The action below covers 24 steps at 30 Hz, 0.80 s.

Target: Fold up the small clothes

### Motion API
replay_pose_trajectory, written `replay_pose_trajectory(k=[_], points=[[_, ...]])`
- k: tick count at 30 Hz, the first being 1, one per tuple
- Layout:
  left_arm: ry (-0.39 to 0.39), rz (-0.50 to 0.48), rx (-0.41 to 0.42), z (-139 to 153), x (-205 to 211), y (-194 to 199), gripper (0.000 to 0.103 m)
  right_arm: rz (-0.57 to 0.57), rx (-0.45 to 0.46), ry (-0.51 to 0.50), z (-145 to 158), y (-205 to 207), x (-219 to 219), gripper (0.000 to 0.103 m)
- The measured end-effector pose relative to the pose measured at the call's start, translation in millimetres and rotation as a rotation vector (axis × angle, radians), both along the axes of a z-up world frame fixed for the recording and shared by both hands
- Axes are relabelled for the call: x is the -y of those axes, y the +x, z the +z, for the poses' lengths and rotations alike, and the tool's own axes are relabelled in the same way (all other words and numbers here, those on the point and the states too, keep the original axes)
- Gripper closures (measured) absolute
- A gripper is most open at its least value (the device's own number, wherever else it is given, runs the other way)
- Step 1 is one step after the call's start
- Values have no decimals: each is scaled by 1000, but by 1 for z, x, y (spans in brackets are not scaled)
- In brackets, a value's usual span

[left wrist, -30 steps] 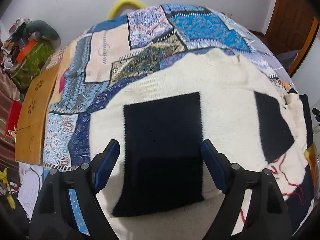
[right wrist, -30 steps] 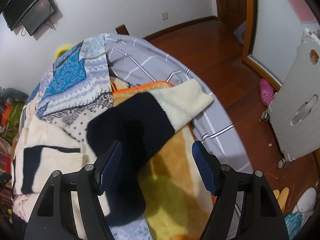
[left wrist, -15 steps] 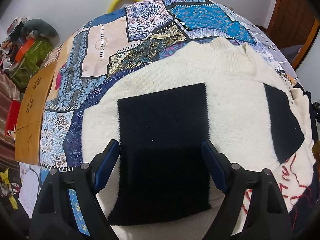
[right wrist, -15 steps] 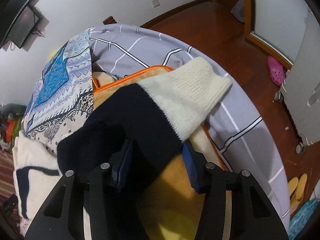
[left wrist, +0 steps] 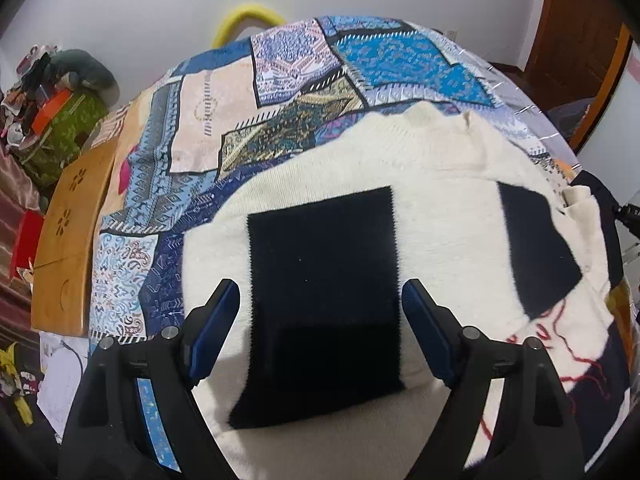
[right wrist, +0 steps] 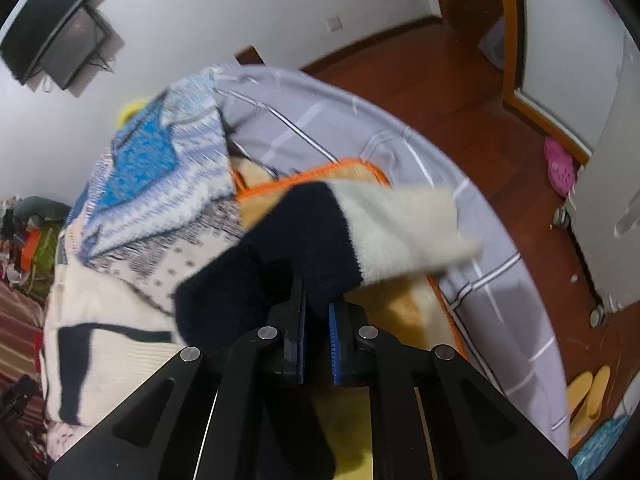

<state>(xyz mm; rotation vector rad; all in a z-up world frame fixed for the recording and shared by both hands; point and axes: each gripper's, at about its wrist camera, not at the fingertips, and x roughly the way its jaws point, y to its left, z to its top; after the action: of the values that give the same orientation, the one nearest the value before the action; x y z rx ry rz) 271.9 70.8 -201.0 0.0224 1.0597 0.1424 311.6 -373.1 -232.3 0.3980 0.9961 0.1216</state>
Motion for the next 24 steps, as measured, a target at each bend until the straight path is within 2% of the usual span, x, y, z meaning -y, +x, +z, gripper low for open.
replay_pose_trajectory(k=[10,19,24], points=[[-28,-10,61,28,0,-22,20,68,203,-15,98,-21,-24,96],[-48,-29,133,58,-3,-49,19,194,336,15,162,-46,-75,96],[-65,-28,162,68,-9,-64,18,267,381,36,185,-52,-116,96]])
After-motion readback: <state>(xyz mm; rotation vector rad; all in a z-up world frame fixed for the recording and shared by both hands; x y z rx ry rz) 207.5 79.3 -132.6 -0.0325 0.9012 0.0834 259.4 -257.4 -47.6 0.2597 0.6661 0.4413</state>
